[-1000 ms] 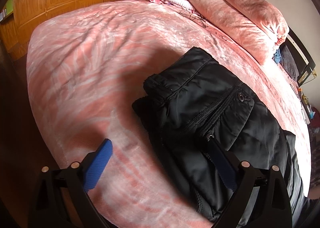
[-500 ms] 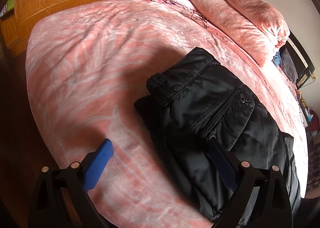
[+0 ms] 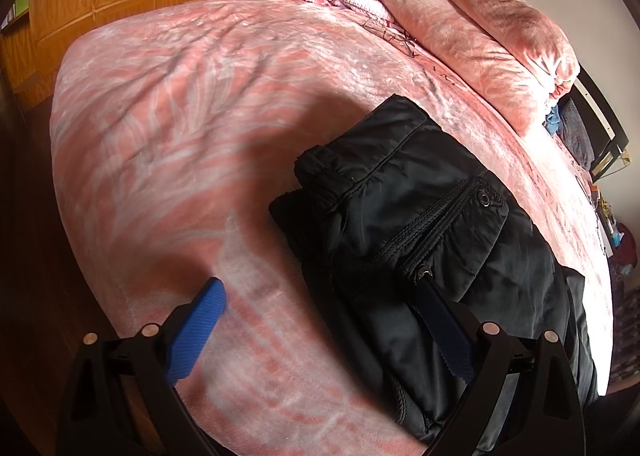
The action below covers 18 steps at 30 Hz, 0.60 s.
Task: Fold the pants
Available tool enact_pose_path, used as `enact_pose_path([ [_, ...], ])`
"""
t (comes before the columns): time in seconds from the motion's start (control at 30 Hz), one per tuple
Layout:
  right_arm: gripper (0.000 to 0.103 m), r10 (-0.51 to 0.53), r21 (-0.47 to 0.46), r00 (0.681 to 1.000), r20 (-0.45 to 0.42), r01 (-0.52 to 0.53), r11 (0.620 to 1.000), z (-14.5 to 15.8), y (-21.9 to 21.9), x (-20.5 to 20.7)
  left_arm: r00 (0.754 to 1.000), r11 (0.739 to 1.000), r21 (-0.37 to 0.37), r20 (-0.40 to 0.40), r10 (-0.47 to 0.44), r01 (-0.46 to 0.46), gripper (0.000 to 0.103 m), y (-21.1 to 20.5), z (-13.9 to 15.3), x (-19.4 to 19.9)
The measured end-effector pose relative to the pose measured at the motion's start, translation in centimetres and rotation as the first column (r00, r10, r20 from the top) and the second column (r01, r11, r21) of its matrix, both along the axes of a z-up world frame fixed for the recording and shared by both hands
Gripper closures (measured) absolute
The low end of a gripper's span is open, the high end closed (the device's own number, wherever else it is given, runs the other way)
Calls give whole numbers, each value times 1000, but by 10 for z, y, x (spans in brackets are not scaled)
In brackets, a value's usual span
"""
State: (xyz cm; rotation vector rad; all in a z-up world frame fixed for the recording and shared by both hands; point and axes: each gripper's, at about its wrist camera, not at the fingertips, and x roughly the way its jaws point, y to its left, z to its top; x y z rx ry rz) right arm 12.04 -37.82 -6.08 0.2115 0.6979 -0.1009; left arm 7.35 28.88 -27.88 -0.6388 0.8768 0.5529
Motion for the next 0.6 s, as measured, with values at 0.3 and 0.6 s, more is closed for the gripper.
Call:
enact_pose_path([
  [0.3, 86, 42, -48, 999, 2, -42, 998, 3, 32, 13, 1000, 1000, -3, -3, -4, 4, 6, -1, -1, 0],
  [0.6, 86, 117, -145, 993, -11, -118, 982, -5, 83, 22, 1000, 1000, -9, -6, -12, 12, 6, -1, -1, 0],
])
